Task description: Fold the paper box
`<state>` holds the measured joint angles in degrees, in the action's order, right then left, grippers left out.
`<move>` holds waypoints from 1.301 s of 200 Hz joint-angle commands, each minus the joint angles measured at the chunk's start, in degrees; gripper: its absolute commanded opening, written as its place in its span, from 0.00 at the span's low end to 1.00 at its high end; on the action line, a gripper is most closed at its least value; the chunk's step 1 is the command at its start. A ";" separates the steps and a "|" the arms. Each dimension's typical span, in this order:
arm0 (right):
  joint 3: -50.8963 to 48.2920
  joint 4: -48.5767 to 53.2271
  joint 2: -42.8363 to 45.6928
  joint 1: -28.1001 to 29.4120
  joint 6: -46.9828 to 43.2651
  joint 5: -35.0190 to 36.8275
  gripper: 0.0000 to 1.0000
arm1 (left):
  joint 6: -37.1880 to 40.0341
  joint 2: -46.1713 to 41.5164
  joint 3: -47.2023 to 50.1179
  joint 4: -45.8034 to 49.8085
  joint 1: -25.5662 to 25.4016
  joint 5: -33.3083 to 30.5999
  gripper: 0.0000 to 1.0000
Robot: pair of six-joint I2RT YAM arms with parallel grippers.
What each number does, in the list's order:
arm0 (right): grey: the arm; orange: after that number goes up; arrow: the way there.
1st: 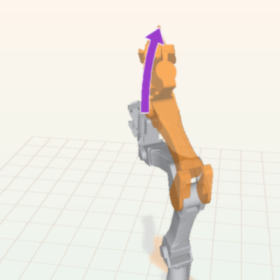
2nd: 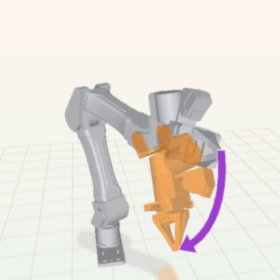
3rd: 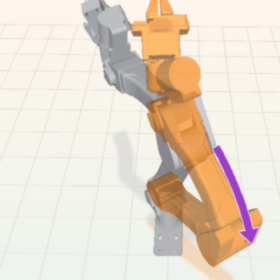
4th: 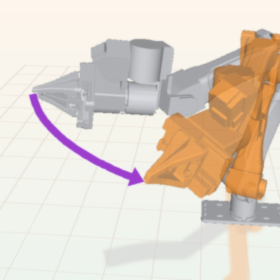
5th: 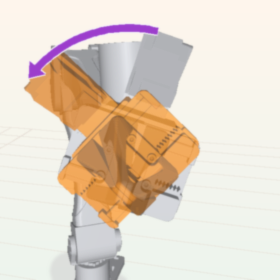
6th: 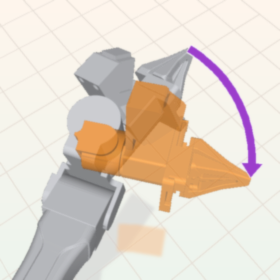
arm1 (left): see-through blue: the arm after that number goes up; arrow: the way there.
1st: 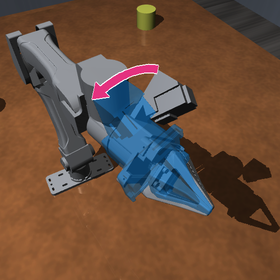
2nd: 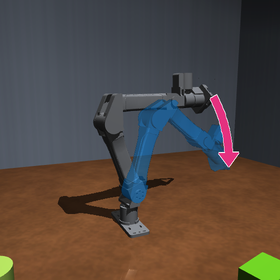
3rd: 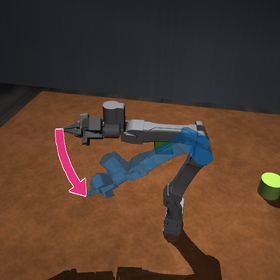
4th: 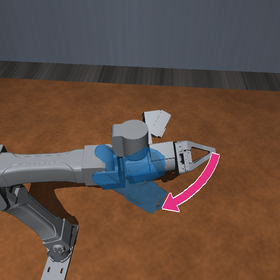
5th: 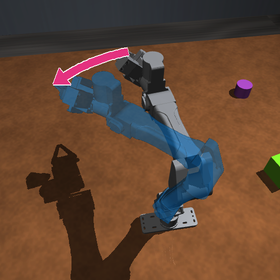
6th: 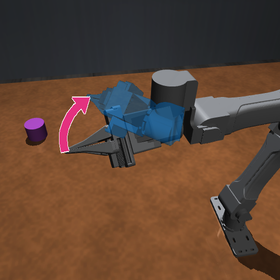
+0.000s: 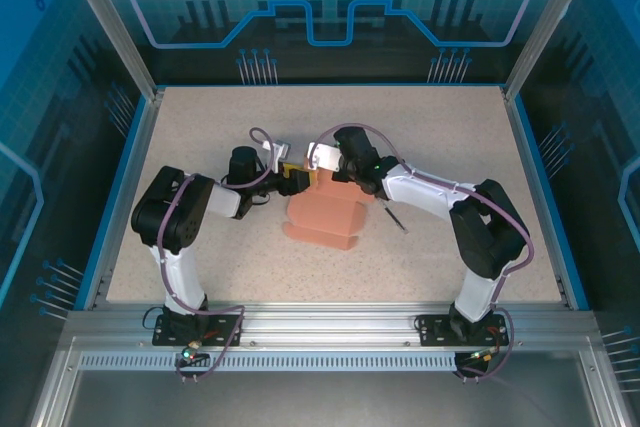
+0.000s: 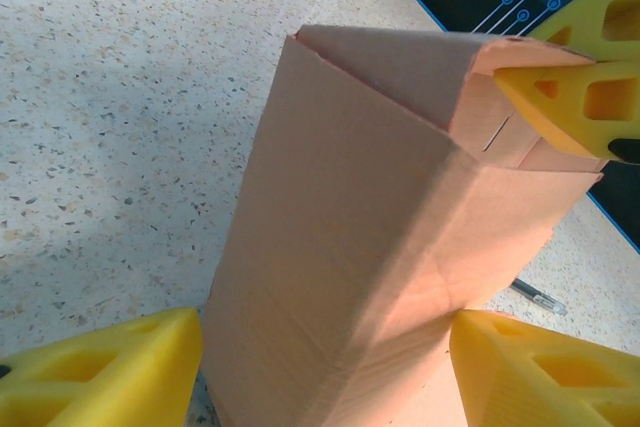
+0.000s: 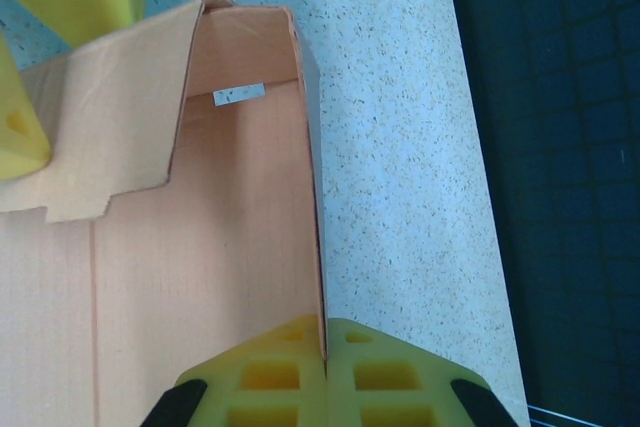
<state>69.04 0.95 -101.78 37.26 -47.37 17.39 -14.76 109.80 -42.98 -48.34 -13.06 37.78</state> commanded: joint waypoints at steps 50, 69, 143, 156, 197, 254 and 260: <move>1.89 1.64 0.36 0.27 2.98 -3.51 0.00 | 4.54 0.02 -2.37 4.98 -1.08 -5.66 0.76; 1.72 1.71 0.13 0.41 2.82 -3.04 0.00 | 4.78 -0.38 -2.36 5.77 -1.42 -8.97 0.78; 1.06 2.39 -0.52 0.71 2.37 -2.14 0.00 | 3.33 -1.29 -2.75 7.28 -1.44 -11.86 0.66; 0.94 2.47 -0.55 0.80 2.37 -2.18 0.00 | 3.23 -1.82 -2.81 7.77 -1.44 -12.19 0.65; 0.42 2.91 -0.44 1.03 2.43 -2.12 0.00 | 3.10 -3.16 -3.25 9.21 -1.42 -12.65 0.63; -0.35 3.70 0.26 1.16 2.73 -2.33 0.00 | 2.72 -4.19 -4.09 11.43 -1.31 -13.58 0.68; -0.39 3.86 0.39 1.15 2.77 -2.48 0.00 | 2.80 -4.28 -4.17 11.69 -1.35 -13.61 0.69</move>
<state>69.10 2.55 -101.80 37.45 -45.21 16.69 -11.94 107.70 -44.97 -38.15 -14.55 27.20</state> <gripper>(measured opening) 0.058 0.681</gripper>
